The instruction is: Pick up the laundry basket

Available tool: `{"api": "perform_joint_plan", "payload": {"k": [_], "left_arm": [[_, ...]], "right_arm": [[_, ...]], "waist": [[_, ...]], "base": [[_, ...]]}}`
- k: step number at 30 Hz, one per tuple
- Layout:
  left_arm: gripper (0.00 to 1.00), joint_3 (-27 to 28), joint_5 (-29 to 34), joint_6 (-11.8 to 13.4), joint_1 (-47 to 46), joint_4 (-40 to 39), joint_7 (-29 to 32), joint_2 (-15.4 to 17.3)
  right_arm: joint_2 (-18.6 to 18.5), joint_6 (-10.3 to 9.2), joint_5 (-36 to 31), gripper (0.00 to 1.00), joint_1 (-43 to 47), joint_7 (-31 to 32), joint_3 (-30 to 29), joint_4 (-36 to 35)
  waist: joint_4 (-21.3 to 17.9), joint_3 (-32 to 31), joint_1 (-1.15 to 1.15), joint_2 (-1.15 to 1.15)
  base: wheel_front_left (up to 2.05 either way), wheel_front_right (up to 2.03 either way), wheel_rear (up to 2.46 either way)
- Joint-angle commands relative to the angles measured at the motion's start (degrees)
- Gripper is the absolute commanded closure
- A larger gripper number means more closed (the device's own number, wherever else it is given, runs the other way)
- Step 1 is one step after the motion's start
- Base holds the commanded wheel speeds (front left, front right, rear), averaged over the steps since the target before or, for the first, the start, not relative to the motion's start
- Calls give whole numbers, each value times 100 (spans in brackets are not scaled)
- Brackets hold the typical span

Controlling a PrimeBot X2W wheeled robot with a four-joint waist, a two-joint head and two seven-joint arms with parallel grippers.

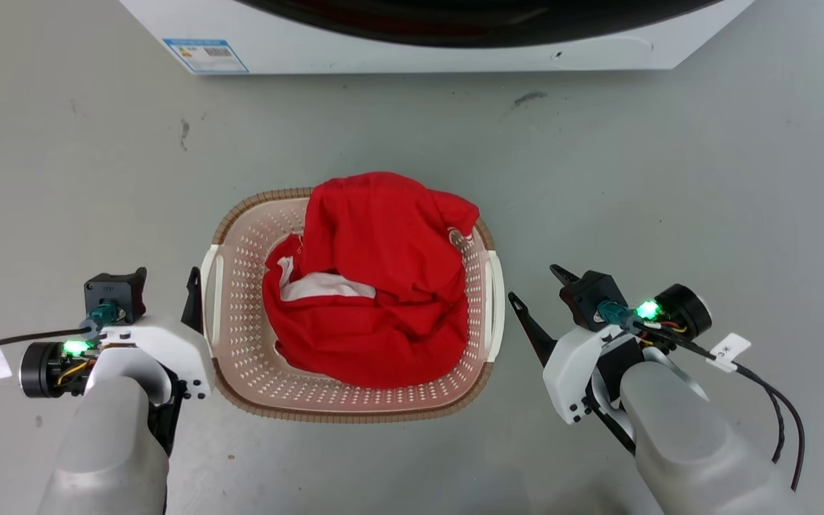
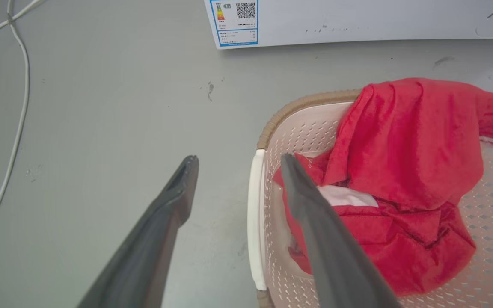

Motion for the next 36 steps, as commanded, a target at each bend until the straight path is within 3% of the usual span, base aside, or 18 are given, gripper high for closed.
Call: {"api": "perform_joint_plan", "payload": {"k": [1,18,36], "left_arm": [[0,-40,-22,0,-147,76,-14,11],[0,-383,-33,-8,-769,781,-14,1],[0,-800,-147,-13,-1187,1297,-14,-74]], "right_arm": [[-9,-4,82,0,-167,-10,81,102],[-7,-4,745,0,-1007,-7,987,836],[-11,-5,1239,0,-1435,148,1375,1168]], "waist": [[8,159,-1,0],[81,993,-1,0],[159,1442,-1,0]], "base": [[0,0,0],[0,0,0],[0,0,0]]}}
